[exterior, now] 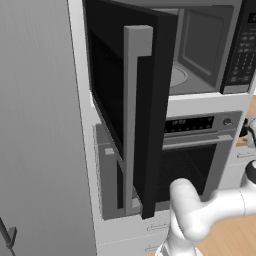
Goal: Open the microwave, place the bowl with waffle inside the microwave, then close the microwave door and turn it on.
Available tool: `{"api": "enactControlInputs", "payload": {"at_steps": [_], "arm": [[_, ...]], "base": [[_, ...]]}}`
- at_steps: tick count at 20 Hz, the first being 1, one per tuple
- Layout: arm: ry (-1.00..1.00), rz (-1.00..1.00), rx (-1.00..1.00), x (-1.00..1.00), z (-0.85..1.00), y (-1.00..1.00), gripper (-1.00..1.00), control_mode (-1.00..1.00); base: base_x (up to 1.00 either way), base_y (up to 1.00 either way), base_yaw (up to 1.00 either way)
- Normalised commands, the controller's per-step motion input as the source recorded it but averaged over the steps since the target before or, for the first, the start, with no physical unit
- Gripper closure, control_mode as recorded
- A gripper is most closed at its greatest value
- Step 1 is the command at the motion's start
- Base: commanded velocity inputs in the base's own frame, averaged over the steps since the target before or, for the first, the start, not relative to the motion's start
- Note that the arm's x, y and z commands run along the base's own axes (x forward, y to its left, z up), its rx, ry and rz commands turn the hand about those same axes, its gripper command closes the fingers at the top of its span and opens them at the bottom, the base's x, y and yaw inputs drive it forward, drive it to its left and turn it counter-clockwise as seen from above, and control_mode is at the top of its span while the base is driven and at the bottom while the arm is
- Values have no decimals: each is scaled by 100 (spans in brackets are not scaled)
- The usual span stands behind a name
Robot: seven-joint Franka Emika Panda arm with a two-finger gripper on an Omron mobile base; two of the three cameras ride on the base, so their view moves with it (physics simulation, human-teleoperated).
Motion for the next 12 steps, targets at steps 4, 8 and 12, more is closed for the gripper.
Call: {"api": "enactControlInputs", "payload": {"at_steps": [4,8,12], "arm": [[0,0,0,32,-6,5,-100,-100],[0,3,0,40,0,0,-100,-100],[0,2,0,39,-14,10,100,-100]], "base": [[0,0,0],[0,0,0],[0,0,0]]}}
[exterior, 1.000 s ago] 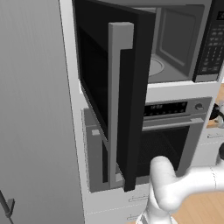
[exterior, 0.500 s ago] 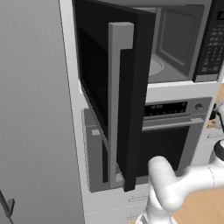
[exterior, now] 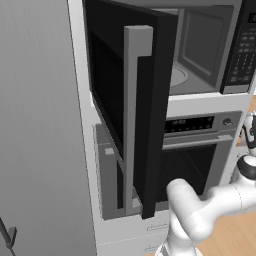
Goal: Open the microwave, place the bowl with waffle inside the microwave, then close the microwave door and turn it on.
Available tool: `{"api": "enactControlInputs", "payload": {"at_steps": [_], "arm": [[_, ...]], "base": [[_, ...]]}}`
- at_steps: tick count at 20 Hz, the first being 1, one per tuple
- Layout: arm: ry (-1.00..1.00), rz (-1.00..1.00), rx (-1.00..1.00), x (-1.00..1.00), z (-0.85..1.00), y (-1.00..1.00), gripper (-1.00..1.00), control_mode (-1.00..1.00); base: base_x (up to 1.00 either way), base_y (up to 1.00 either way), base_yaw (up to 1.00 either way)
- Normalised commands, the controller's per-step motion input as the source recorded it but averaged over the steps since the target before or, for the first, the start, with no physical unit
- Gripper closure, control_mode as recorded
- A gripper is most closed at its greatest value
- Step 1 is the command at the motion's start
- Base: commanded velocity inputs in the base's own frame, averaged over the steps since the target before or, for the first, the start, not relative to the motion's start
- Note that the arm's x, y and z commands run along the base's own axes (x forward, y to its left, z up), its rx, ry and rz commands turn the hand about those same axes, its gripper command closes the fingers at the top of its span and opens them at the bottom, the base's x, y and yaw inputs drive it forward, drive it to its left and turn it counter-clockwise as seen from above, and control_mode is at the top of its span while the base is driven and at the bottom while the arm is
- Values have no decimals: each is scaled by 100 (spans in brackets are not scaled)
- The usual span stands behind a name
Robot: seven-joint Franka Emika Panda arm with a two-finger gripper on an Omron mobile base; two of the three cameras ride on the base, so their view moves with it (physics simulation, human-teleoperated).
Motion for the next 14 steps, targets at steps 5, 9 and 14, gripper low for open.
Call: {"api": "enactControlInputs", "payload": {"at_steps": [5,9,14], "arm": [[3,2,0,35,-21,5,100,-100],[4,5,0,11,-20,0,100,-100],[-2,5,0,-37,-4,0,100,-100]], "base": [[0,0,0],[0,0,0],[0,0,0]]}}
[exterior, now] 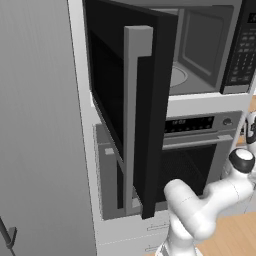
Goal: Open the microwave, place the bowl with waffle inside the microwave, then close the microwave door and turn it on.
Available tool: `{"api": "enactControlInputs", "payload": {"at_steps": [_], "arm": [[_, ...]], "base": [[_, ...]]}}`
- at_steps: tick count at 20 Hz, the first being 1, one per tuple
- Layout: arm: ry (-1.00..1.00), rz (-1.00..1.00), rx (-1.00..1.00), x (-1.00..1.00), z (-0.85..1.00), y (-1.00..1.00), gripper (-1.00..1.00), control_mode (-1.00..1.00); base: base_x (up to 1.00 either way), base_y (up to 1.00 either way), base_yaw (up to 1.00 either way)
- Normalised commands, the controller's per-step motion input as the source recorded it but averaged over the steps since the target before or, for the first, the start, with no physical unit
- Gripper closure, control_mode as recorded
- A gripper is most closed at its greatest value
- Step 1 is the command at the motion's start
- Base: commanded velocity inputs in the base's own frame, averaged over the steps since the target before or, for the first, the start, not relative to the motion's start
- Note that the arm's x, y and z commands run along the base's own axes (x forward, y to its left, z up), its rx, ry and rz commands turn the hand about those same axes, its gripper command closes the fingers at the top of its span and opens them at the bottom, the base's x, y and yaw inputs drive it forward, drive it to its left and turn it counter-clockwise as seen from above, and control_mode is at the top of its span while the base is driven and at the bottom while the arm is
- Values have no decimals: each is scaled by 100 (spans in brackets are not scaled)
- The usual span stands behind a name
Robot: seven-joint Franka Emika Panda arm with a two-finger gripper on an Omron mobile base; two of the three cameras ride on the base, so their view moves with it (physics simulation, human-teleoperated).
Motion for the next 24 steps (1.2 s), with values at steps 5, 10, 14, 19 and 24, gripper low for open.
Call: {"api": "enactControlInputs", "payload": {"at_steps": [5,10,14,19,24], "arm": [[-28,2,0,-100,6,0,100,-100],[-49,0,-8,-100,27,47,100,-100],[-45,-1,-11,-100,20,81,100,-100],[-33,-6,-9,-99,22,77,100,-100],[-27,-5,-7,-100,37,62,100,-100]], "base": [[0,0,0],[0,0,0],[0,0,0],[0,0,0],[0,0,0]]}}
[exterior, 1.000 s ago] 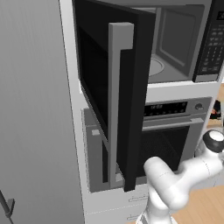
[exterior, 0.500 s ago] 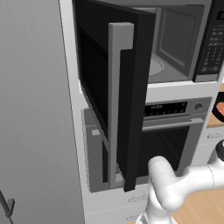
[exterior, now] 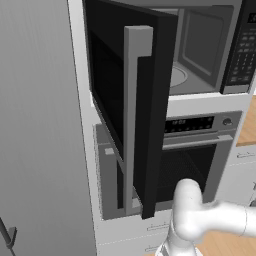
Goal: Open the microwave, place the bowl with waffle inside the microwave, then close the microwave door and turn it on.
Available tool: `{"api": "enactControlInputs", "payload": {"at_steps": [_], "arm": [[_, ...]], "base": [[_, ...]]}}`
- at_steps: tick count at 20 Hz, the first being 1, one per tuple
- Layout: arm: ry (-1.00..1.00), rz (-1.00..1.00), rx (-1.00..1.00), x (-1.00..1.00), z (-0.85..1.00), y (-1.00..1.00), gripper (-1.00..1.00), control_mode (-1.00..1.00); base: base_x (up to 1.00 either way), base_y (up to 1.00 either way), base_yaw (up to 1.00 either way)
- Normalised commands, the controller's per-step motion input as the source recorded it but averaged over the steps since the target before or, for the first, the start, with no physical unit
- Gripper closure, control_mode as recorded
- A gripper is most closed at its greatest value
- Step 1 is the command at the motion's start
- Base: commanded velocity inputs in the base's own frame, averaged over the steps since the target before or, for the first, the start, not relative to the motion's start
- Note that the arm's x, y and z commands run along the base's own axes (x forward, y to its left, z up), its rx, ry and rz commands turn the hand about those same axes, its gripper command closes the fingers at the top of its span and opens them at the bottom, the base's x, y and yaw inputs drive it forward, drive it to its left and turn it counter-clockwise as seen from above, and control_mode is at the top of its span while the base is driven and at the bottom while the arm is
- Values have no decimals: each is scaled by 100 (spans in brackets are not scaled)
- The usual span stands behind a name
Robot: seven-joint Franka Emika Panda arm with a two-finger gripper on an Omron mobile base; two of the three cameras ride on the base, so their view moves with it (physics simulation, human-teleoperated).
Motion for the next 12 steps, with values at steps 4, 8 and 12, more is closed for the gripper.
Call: {"api": "enactControlInputs", "payload": {"at_steps": [4,8,12], "arm": [[-21,-1,-8,-96,27,99,100,-100],[-15,-2,-13,-73,25,100,100,-100],[-1,-3,-20,-65,44,100,100,-100]], "base": [[0,0,0],[0,0,0],[0,0,0]]}}
